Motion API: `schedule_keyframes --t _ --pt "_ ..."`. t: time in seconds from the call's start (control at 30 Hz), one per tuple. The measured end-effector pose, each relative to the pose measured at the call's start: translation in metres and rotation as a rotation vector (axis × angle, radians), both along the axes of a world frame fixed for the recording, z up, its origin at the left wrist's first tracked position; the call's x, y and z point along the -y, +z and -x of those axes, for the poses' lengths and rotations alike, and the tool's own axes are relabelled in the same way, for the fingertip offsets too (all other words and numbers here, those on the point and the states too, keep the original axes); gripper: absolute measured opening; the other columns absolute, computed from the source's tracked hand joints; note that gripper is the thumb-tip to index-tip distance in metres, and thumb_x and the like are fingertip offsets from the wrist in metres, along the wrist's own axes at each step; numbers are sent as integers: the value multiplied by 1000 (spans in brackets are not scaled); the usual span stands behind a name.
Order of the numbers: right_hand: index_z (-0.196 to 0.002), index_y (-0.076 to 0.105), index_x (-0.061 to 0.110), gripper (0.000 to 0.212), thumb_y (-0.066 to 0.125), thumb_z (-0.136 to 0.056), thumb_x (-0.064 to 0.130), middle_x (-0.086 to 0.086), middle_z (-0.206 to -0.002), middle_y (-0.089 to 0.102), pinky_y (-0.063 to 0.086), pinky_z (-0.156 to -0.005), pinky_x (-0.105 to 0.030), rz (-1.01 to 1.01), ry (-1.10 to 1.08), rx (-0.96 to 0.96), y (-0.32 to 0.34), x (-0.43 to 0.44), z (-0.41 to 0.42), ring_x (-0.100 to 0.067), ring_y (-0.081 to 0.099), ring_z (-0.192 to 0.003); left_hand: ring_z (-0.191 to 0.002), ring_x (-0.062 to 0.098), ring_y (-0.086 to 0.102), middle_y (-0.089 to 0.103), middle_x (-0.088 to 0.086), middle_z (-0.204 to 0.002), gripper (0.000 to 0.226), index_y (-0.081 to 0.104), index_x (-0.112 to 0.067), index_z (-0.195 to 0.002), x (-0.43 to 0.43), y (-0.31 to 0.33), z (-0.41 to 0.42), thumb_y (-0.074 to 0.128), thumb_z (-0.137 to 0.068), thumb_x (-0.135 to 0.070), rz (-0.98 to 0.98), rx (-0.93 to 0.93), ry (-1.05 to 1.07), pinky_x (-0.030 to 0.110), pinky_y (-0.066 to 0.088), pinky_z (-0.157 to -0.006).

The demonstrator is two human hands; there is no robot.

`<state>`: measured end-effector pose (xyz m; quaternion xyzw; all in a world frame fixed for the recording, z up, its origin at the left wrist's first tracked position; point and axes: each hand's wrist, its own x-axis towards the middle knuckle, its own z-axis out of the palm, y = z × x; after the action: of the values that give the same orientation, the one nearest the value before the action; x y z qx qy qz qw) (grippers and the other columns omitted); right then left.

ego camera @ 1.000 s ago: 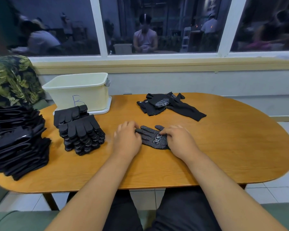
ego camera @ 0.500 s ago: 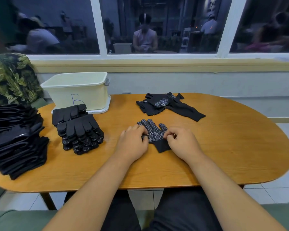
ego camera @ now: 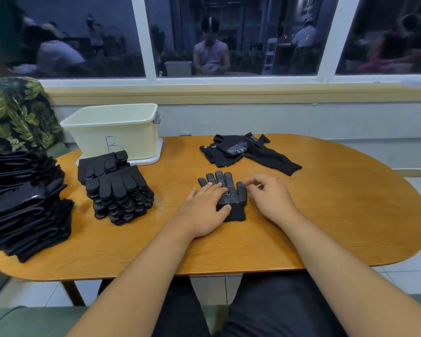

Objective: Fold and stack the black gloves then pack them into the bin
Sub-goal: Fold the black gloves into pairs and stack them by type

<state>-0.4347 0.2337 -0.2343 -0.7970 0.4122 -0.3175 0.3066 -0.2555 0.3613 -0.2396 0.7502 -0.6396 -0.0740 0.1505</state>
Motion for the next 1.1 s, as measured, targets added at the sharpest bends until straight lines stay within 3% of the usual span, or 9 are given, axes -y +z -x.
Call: schedule_keyframes --t 0.13,0.27,0.4,0.57,0.7,0.77,0.9,1.0,1.1 --pt "-115 75 36 21 57 -109 26 16 -110 71 52 -79 -31 82 -1 -87 15 30 -11 -5 65 -97 -164 12 7 23 -7 -175 66 36 -28 -164 7 8 0 37 -108 -63 57 -139 71 50 8 -133" --pt "-118 72 34 29 47 -112 22 7 -126 67 55 -97 -41 155 -48 -144 27 77 -39 -17 63 -115 -165 22 -1 10 2 -179 78 22 -19 -169 41 17 6 27 -108 -67 12 -13 120 52 6 -133" --pt "-117 71 29 39 38 -108 10 -4 -127 60 54 -94 -49 221 -17 -274 41 115 -72 -28 60 -112 -164 28 -9 -4 7 -179 91 4 -19 -171 68 7 2 21 -103 -77 -135 94 98 53 2 -133" --pt "-123 68 27 43 41 -101 2 -7 -128 66 53 -90 -45 314 54 -407 57 156 -113 -34 61 -116 -164 25 -13 -8 4 -179 95 -2 -25 -171 71 -6 -15 17 -98 -84 -167 107 78 55 -2 -132" --pt "-148 57 31 55 45 -102 3 -4 -149 53 48 -107 -55 332 202 -614 63 186 -142 -33 48 -136 -164 24 -16 -10 4 -178 99 -4 -27 -171 69 -6 -25 16 -95 -88 -161 97 70 56 -4 -131" --pt "-149 57 33 54 52 -102 7 1 -153 49 45 -110 -53 340 275 -729 66 196 -152 -30 44 -139 -163 24 -17 -12 4 -178 100 -6 -27 -170 67 -7 -24 15 -95 -88 -153 93 69 56 -5 -131" --pt "-136 66 32 39 68 -98 22 2 -127 63 48 -93 -41 382 265 -791 65 211 -161 -26 55 -124 -163 24 -17 -12 4 -178 99 -6 -26 -170 68 -8 -23 14 -95 -88 -139 101 67 56 -5 -131" --pt "-116 74 26 19 71 -97 26 5 -104 63 45 -84 -34 371 242 -659 71 213 -157 -28 64 -110 -163 24 -16 -10 4 -178 98 -4 -26 -171 68 -9 -24 13 -95 -87 -132 108 65 56 -5 -131" --pt "-101 73 23 5 73 -96 25 1 -100 72 48 -81 -32 225 221 -436 86 207 -144 -25 67 -98 -164 23 -16 -8 4 -179 98 -3 -27 -171 67 -9 -23 14 -95 -87 -135 105 61 56 -5 -131"
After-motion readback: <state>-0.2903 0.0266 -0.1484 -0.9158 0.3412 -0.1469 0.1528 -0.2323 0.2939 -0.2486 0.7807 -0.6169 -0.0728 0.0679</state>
